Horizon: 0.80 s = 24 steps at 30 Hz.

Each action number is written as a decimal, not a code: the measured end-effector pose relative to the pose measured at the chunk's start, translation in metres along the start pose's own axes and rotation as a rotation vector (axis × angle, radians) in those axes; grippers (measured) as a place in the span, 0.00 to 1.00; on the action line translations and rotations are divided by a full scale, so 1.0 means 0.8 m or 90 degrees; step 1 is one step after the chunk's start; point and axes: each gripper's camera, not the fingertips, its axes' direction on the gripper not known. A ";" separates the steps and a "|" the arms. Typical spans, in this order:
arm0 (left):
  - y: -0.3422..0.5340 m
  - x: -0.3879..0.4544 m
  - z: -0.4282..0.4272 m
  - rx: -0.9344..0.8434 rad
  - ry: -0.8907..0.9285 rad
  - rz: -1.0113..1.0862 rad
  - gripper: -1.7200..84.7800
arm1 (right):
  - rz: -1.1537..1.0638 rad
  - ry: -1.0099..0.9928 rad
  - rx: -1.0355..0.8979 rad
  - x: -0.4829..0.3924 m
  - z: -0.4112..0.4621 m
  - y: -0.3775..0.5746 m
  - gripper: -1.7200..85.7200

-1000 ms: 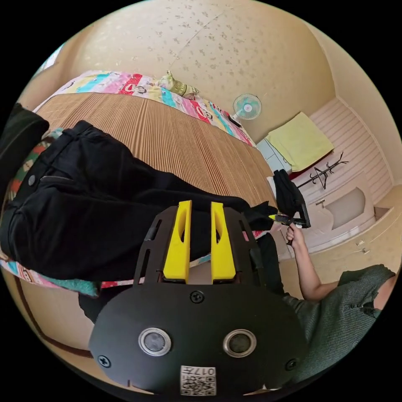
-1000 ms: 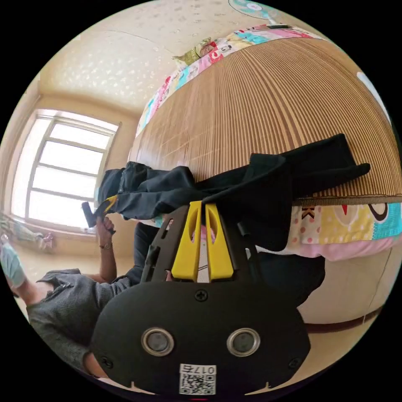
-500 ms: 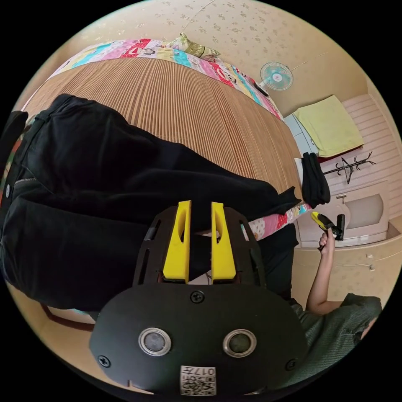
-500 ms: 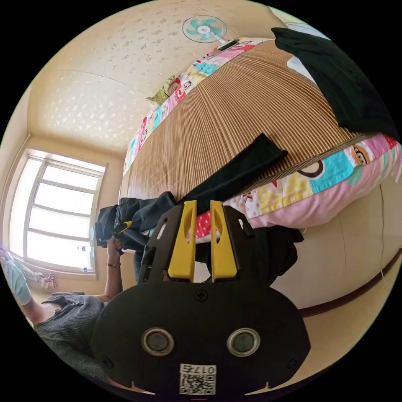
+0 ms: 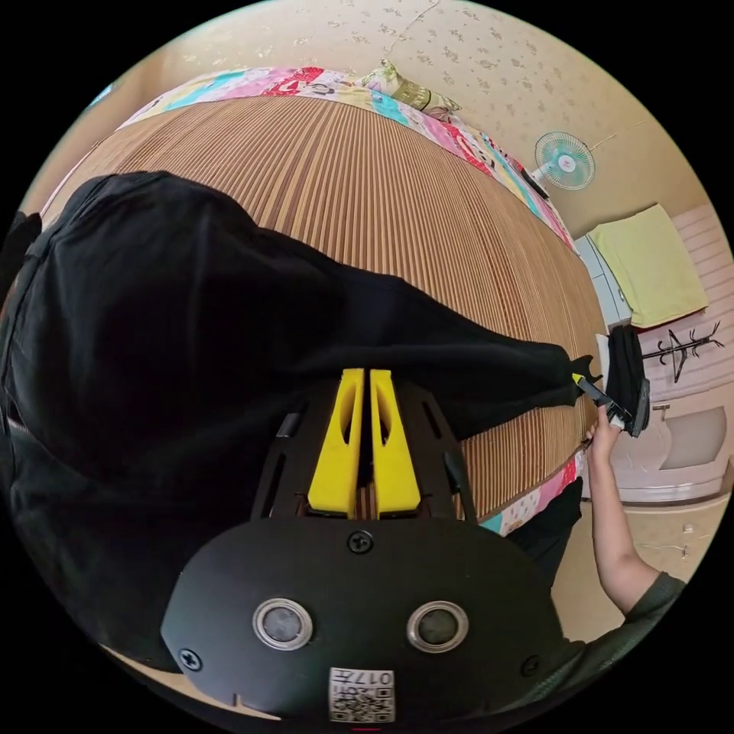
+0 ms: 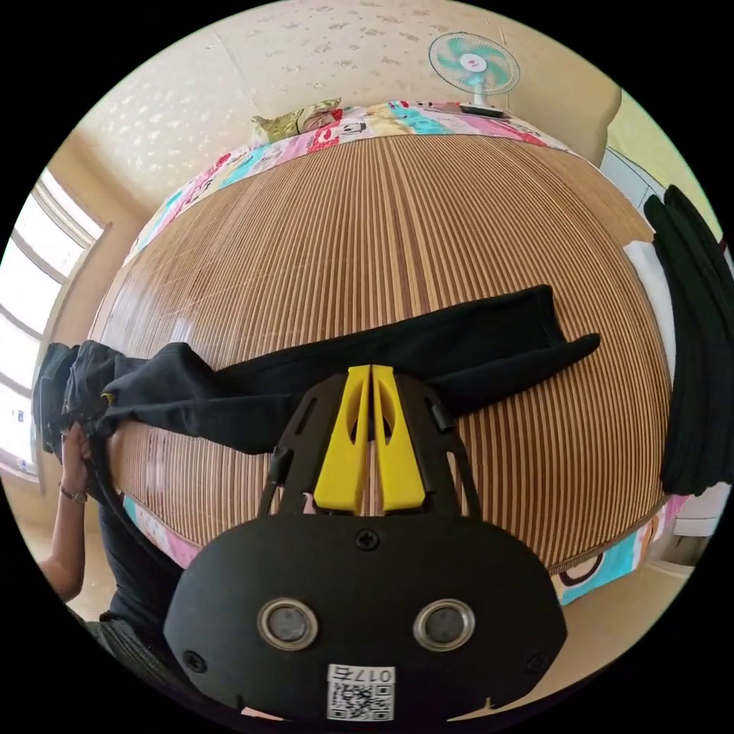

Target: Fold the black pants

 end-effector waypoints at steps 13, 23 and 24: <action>-0.063 -0.025 0.021 0.048 0.024 -0.007 0.02 | -0.036 -0.363 0.081 0.013 -0.116 -0.022 0.10; 0.162 -0.008 -0.085 0.079 0.218 0.176 0.11 | 0.275 -0.142 -0.067 0.125 -0.151 0.317 0.20; 0.191 -0.008 -0.100 0.095 0.197 0.174 0.11 | 0.278 -0.147 -0.076 0.128 -0.145 0.322 0.20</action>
